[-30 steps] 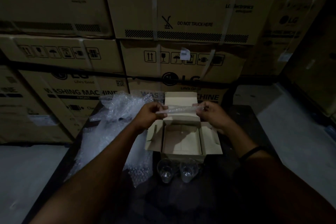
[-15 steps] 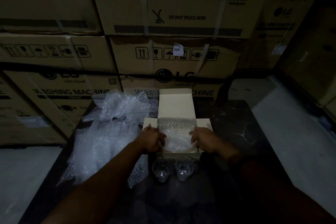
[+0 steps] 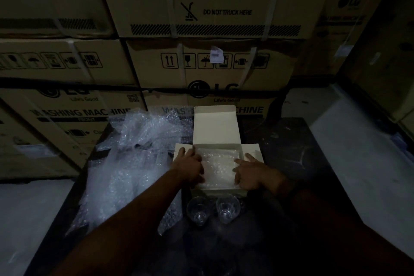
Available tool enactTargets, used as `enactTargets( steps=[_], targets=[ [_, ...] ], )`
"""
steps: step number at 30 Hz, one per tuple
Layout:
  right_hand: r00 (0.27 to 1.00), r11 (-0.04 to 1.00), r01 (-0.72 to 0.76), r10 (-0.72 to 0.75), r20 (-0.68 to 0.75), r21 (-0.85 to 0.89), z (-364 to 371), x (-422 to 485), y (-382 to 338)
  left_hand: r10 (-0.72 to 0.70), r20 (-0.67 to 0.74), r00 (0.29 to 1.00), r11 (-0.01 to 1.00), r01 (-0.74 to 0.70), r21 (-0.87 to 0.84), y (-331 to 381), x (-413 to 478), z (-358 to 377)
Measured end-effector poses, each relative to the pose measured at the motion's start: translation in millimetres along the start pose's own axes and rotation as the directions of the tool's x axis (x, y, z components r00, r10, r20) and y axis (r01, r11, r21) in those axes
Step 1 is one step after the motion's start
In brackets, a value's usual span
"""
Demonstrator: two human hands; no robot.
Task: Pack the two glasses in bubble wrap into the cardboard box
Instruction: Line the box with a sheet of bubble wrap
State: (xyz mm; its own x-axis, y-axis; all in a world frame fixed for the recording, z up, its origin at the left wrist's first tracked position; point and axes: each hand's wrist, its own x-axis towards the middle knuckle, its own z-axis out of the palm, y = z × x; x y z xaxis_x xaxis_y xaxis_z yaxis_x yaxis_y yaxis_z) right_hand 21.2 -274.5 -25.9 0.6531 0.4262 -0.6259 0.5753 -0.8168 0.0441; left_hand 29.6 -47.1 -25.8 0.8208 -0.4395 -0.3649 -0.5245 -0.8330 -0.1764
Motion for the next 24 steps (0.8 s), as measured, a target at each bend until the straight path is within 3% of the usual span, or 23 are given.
enactTargets(
  steps=[2, 6, 9, 19, 22, 24],
  targets=[
    [1.000, 0.999, -0.007, 0.007, 0.000, -0.031, -4.3, 1.2, -1.5, 0.012, 0.060, 0.998, 0.996, -0.017, 0.090, 3.3, 6.6, 5.7],
    [0.935, 0.999, -0.014, 0.029, -0.355, 0.047, -7.3, 14.6, 1.5, -0.020, 0.045, 0.999, 0.994, 0.015, 0.113, 8.7, 14.8, 16.5],
    [0.880, 0.999, -0.025, 0.005, -0.475, -0.036, -3.8, 24.0, 0.9, 0.007, 0.015, 1.000, 0.997, -0.008, 0.075, 7.5, 16.7, 13.0],
    [0.949, 0.972, -0.088, 0.015, -0.313, -0.219, 22.3, 49.1, 0.9, -0.015, -0.045, 0.999, 0.989, 0.022, 0.148, 13.9, 27.9, 24.9],
    [0.962, 0.982, -0.059, 0.007, -0.274, -0.180, 13.3, 47.6, 1.8, -0.042, -0.046, 0.998, 0.988, 0.048, 0.147, 13.2, 30.5, 15.9],
    [0.946, 0.991, -0.077, 0.038, -0.321, -0.111, 7.1, 44.5, 4.1, 0.001, -0.065, 0.998, 0.988, 0.009, 0.153, 10.2, 32.8, 11.4]
  ],
)
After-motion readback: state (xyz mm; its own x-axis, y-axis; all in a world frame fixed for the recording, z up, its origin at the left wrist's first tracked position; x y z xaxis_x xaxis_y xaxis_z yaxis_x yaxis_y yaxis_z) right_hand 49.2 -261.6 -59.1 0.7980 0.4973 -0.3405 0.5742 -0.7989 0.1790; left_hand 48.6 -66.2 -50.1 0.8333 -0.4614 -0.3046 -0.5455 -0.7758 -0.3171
